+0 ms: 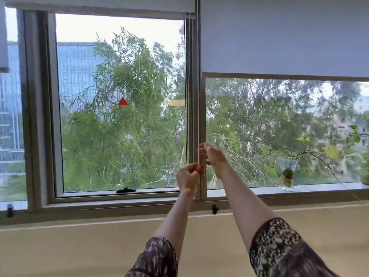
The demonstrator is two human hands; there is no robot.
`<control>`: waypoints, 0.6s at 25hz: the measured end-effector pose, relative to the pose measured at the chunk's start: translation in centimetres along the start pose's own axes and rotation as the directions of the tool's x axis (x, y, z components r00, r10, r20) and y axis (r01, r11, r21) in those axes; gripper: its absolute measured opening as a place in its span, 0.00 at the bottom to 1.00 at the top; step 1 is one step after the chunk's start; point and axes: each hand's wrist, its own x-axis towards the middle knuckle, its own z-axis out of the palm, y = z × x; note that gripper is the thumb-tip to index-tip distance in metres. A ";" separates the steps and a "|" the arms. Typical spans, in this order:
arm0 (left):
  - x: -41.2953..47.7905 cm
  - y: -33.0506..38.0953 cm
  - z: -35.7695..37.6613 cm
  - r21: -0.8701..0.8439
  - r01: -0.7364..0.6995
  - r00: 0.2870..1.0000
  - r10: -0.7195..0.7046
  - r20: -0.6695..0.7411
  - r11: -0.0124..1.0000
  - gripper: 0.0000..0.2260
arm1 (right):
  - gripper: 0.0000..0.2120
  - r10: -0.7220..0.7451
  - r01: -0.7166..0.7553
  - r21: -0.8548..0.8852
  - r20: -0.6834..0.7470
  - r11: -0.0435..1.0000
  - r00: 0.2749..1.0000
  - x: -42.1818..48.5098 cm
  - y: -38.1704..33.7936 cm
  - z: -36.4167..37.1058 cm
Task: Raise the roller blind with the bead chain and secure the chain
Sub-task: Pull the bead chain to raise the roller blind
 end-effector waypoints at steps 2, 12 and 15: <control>-1.5 -1.5 0.3 -0.031 0.033 0.999 -0.033 0.002 0.999 0.16 | 0.14 -0.043 0.043 0.016 -0.048 0.999 0.998 1.2 -1.5 0.2; -0.6 -1.7 0.1 0.067 0.159 0.919 -0.173 0.353 0.985 0.08 | 0.13 -0.259 0.249 -0.072 -0.214 0.966 0.942 2.1 -0.6 0.4; 1.9 -0.1 -0.7 0.099 0.160 0.929 -0.183 0.323 0.982 0.10 | 0.14 -0.253 0.229 -0.133 -0.204 0.964 0.946 1.5 0.4 0.4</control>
